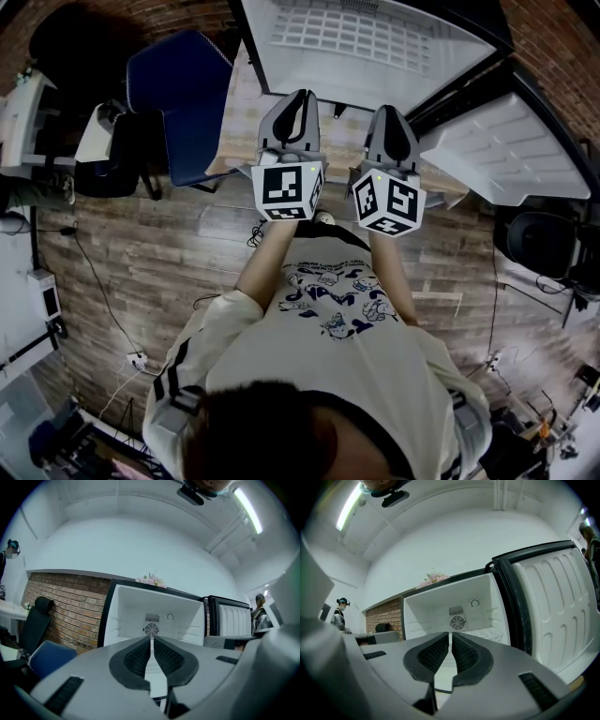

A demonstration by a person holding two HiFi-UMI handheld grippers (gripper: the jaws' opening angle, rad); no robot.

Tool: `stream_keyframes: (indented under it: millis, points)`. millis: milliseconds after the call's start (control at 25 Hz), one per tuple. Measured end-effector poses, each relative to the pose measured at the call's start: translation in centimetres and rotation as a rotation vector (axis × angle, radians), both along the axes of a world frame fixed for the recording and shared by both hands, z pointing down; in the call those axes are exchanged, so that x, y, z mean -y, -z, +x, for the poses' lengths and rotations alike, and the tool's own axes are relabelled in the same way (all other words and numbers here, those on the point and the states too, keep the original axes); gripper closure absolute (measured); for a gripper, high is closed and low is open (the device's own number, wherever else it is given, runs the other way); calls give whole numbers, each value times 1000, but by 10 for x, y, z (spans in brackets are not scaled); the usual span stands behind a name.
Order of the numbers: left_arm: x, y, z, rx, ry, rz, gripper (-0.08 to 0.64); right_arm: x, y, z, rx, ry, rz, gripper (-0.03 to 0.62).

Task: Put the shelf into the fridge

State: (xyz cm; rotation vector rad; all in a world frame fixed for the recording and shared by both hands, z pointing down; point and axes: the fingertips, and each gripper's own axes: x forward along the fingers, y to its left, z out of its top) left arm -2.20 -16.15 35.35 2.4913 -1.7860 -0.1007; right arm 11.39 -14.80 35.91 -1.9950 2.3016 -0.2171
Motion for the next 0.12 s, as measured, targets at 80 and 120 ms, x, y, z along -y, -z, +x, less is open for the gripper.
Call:
stream_keyframes:
  millis: [80, 120]
  points:
    - [-2, 1, -1, 6, 1, 2, 526, -2, 1, -2, 1, 2, 1, 546]
    - [-3, 2, -1, 9, 1, 2, 526, -2, 2, -2, 1, 4, 2, 547]
